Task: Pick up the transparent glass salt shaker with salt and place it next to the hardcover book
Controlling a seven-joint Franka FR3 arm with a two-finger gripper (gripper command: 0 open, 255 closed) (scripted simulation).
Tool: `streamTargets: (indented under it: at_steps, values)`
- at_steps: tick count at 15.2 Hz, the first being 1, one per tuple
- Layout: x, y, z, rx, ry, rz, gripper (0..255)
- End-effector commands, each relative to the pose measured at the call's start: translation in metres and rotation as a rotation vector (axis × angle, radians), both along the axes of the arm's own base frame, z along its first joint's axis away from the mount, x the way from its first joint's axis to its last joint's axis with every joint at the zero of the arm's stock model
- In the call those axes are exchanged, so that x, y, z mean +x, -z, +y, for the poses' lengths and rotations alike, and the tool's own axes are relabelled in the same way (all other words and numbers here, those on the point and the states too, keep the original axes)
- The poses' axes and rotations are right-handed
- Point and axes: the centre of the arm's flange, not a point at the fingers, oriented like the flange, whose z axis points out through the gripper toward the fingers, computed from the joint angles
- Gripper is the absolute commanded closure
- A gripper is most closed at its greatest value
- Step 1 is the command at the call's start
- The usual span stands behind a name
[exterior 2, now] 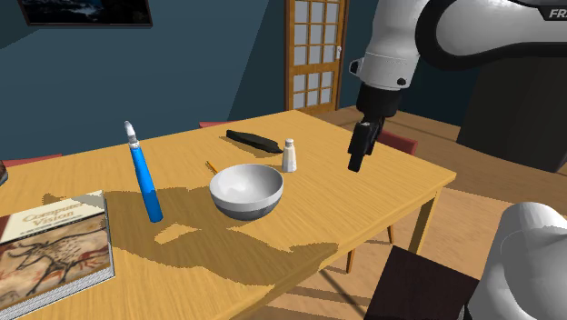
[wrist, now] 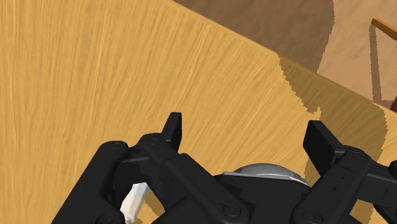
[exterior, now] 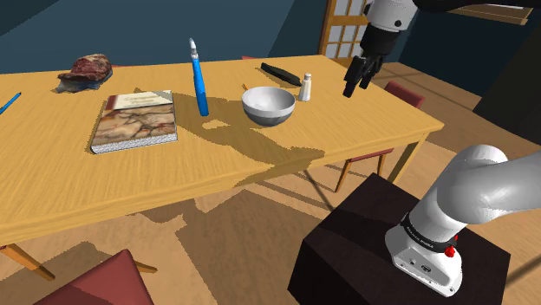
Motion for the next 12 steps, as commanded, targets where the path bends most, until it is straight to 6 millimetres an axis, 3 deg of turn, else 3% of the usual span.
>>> streamTargets:
  at_steps: [1,12]
  values:
    - [0.000,0.000,0.000,0.000,0.000,0.000,0]
    - [0.115,0.039,-0.062,0.038,0.167,-0.068,0]
